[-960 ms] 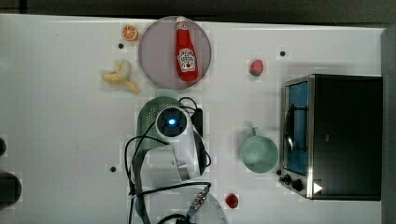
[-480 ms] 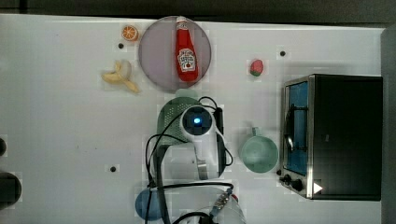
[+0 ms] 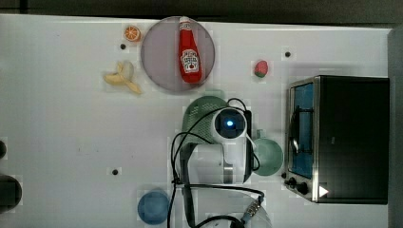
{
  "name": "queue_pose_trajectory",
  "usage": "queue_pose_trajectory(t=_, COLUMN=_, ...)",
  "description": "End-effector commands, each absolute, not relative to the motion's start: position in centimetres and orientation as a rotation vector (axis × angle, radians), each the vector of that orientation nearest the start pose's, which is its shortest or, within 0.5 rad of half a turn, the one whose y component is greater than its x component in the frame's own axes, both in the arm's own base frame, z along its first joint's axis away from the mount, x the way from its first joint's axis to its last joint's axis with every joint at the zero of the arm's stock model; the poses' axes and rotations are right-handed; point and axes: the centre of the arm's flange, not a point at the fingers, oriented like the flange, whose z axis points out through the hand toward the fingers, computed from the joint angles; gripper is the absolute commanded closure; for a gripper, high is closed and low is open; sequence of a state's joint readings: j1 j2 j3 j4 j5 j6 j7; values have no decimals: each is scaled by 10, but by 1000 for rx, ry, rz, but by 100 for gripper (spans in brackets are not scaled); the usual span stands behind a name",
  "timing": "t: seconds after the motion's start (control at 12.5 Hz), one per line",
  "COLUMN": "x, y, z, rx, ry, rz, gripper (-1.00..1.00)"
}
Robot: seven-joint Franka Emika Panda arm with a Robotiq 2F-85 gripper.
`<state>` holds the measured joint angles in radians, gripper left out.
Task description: Drag strainer left to right.
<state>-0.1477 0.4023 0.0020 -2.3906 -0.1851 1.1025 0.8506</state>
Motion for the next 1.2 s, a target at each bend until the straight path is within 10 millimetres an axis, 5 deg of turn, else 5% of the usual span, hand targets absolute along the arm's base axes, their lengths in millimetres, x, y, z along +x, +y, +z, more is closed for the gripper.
queue_pose_trajectory(t=0.08, x=486, y=-73, z=158, rx=-2319, ry=2299, rz=10, gripper=-100)
queue_pose_trajectory(t=0.32, x=493, y=-66, z=168, rx=-2327, ry=2258, rz=-23, gripper=-100)
queue_pose_trajectory(t=0.48, x=501, y=-48, z=205, rx=-2439, ry=2092, rz=-73, gripper=-100)
queue_pose_trajectory(t=0.88, x=505, y=-21, z=370, rx=-2682, ry=1776, rz=-162, gripper=-100)
queue_pose_trajectory(t=1.2, x=471, y=-16, z=505, rx=-2746, ry=1549, rz=-61, gripper=-100)
